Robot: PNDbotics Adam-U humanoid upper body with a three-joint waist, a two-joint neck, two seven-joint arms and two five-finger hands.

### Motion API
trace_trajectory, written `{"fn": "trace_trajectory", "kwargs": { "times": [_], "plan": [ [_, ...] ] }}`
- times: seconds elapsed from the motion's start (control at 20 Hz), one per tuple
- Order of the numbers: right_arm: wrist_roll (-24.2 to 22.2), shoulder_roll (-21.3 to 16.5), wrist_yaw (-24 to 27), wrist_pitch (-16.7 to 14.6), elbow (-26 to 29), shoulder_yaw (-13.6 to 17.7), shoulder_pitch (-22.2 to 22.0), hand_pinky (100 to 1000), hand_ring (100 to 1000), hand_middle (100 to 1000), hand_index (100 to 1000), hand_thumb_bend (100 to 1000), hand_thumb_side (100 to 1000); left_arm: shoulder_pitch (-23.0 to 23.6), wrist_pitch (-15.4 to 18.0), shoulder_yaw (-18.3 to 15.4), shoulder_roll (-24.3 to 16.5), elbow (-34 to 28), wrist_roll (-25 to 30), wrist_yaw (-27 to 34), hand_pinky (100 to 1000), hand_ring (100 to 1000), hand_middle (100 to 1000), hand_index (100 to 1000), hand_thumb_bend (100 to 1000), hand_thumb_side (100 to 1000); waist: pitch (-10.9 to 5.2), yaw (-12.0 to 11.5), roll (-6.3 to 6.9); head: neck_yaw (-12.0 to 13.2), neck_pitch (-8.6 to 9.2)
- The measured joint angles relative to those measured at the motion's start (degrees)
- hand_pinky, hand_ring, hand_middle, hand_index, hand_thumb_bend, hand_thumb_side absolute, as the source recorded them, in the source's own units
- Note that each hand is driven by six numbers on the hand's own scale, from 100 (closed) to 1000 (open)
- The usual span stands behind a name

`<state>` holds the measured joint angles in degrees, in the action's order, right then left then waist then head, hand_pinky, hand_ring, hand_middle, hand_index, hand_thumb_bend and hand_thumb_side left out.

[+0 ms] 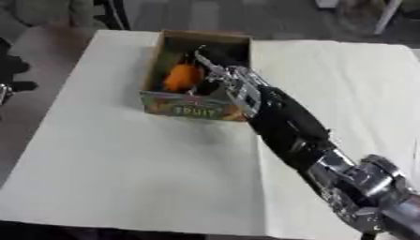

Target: Pick up objects on the table and place them in the box.

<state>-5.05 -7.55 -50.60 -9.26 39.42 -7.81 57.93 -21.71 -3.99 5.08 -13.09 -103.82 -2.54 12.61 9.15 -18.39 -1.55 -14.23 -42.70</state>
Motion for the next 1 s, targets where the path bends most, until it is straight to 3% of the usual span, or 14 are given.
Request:
{"fn": "trace_trajectory", "kwargs": {
  "times": [0.15, 0.35, 0.4, 0.45, 0.55, 1.0],
  "plan": [
    [-0.8, 0.0, -0.4, -0.5, 0.0, 0.0, 0.0, 926, 991, 957, 984, 548, 484, 0.0, 0.0, 0.0, 0.0, 0.0, 0.0, 0.0, 634, 727, 613, 731, 523, 418, -0.03, 0.3, -0.01, 0.0, 0.0],
    [-0.8, -0.3, -0.2, -0.5, 1.1, 0.2, 0.0, 943, 1000, 970, 997, 587, 506, 0.1, 0.0, 0.0, 0.0, 0.0, 0.0, 0.0, 634, 727, 613, 731, 523, 418, -0.37, 0.9, -0.02, 0.3, 0.0],
    [-0.7, -0.5, 0.0, -0.5, 1.6, 0.2, 0.0, 941, 1000, 971, 996, 533, 556, 0.2, 0.0, 0.0, 0.0, 0.0, 0.0, 0.0, 634, 727, 612, 731, 524, 418, -0.45, 1.2, -0.01, 0.4, 0.0],
    [-0.6, -0.7, 0.3, -0.4, 2.1, 0.2, 0.0, 940, 1000, 969, 996, 590, 504, 0.2, 0.0, 0.0, 0.0, 0.0, 0.0, 0.0, 634, 727, 613, 731, 524, 417, -0.47, 1.4, -0.01, 0.5, 0.0],
    [-0.4, -1.3, 1.1, -0.3, 3.5, 0.1, 0.0, 934, 996, 966, 991, 586, 498, 0.5, 0.0, 0.0, 0.0, 0.0, 0.0, 0.0, 634, 727, 613, 731, 524, 417, -0.66, 2.1, 0.01, 0.8, -0.01],
    [-1.7, -5.6, 8.3, -0.8, 13.3, 0.5, -2.6, 758, 882, 813, 897, 486, 323, 1.7, 0.4, -0.5, -0.1, 0.2, -0.7, 0.0, 635, 727, 612, 731, 525, 418, -1.76, 6.8, 0.09, 3.4, -0.53]
  ]
}}
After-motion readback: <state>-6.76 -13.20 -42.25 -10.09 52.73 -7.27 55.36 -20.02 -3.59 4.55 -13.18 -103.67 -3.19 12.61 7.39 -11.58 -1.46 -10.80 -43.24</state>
